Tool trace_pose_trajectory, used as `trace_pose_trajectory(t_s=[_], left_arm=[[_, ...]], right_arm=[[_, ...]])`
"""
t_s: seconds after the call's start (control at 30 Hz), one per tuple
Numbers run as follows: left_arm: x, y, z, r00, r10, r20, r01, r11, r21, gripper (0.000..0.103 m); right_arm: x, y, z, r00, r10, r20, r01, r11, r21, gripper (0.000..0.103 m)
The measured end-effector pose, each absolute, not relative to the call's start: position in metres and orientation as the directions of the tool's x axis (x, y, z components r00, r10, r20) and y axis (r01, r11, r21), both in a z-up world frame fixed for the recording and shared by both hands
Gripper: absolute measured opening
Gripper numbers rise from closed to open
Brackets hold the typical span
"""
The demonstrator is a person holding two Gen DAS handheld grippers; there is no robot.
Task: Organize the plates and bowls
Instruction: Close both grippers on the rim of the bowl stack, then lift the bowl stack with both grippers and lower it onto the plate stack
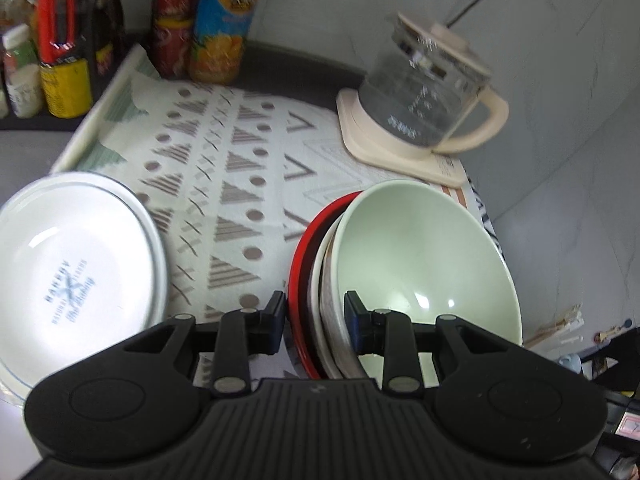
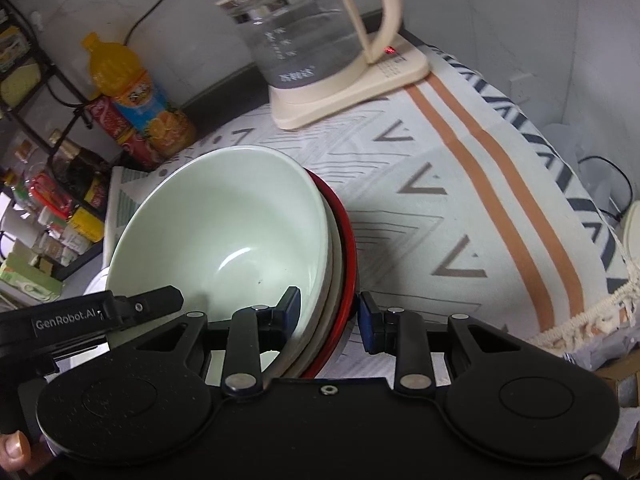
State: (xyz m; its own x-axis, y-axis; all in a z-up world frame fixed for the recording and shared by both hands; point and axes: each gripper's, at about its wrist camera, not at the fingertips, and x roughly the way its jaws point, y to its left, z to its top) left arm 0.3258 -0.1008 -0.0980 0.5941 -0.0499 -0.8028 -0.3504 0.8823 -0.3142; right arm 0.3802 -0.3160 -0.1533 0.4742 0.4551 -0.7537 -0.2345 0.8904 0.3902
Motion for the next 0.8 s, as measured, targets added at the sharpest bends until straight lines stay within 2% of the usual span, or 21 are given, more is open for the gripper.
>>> trace_pose_trajectory(t_s=[0.33,0.8], left_arm=[[0.3,-0.065,-0.077,0.622,0.031,-0.783,-0.434,0.845,-0.312,0.029],[0.255,-0.005,-0.059,0.632,0.147,-0.761,-0.562,0.763,-0.319,0.029]], right_arm=[[0.377,-0.282,-0.129,0.463,0.53,-0.71,-0.329,0.847,0.418,0.03],[0.368,-0.209,-0.112,0.391,0.599,-0.699,-0.461,0.785,0.415,0.03]])
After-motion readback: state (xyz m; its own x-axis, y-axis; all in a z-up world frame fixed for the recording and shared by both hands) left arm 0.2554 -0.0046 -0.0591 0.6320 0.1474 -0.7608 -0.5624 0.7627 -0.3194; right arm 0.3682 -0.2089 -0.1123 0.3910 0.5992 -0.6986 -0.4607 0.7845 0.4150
